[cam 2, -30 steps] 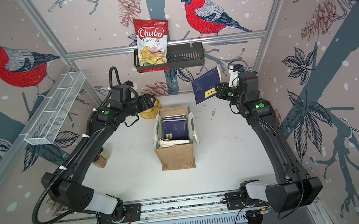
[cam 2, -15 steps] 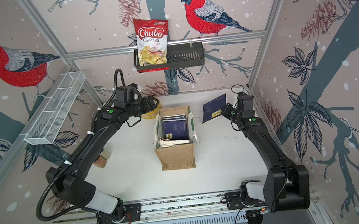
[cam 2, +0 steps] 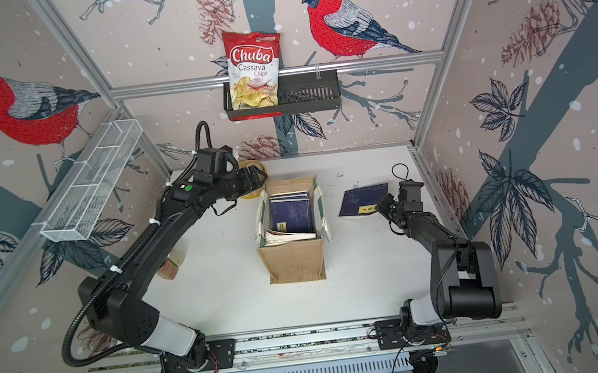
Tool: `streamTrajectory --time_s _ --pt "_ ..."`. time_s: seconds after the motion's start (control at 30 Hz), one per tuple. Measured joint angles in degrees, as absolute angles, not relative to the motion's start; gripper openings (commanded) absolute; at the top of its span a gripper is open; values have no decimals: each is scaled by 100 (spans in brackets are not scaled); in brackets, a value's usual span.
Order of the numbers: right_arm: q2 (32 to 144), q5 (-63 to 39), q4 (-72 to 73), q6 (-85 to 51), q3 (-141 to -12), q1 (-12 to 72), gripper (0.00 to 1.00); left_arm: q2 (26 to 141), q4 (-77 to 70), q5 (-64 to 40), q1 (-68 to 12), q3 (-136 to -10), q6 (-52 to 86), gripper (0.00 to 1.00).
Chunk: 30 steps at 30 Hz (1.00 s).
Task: Take out the books from the canvas bag
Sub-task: Place the book at the center of the board.
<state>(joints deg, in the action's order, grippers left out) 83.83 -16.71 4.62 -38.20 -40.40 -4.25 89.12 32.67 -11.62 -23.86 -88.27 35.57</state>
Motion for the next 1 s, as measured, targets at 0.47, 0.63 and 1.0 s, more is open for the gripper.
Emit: streamTrajectory --time_s 0.47,0.63,1.0 --pt "9273 -1481 585 -3310 -4088 -670 76 8840 3260 -1181 -2386 -8702 3557 82" --pt "8971 -1251 45 -3262 -4178 -659 81 8838 3262 -1177 -2386 -8731 3557 82" --pt "7100 -768 -1791 -3105 -5118 1164 84 8851 3249 -1066 -2386 -8777 3553 83"
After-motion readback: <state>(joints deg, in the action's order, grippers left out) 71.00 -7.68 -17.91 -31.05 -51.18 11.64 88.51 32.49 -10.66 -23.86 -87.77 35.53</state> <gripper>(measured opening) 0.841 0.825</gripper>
